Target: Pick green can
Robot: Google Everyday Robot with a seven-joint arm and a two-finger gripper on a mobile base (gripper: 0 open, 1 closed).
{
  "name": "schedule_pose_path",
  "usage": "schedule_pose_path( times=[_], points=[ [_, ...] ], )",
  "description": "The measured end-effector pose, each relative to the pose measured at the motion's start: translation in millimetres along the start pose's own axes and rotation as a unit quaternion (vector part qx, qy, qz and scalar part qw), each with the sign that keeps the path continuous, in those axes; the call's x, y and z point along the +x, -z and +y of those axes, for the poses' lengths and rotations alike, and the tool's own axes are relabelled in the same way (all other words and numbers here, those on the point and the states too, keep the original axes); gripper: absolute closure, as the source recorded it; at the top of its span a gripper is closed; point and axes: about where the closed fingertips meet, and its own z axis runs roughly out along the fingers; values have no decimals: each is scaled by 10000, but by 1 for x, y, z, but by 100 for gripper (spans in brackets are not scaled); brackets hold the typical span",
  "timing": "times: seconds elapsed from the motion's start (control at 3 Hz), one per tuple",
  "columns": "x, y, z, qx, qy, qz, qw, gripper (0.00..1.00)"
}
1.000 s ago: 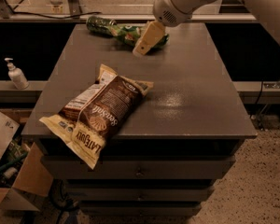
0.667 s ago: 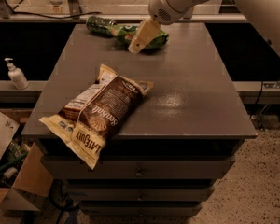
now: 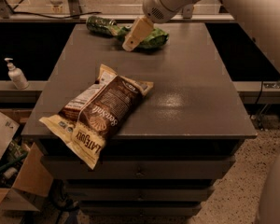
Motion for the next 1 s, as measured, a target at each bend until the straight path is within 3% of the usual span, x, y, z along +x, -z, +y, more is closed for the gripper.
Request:
schedule_pose_path(
  times=[0.67,1.0],
  points=[
    [-8,-56,-20,155,119,-38,9998,0],
    [-10,-84,-43,424,-60,-30,9991,0]
  ],
)
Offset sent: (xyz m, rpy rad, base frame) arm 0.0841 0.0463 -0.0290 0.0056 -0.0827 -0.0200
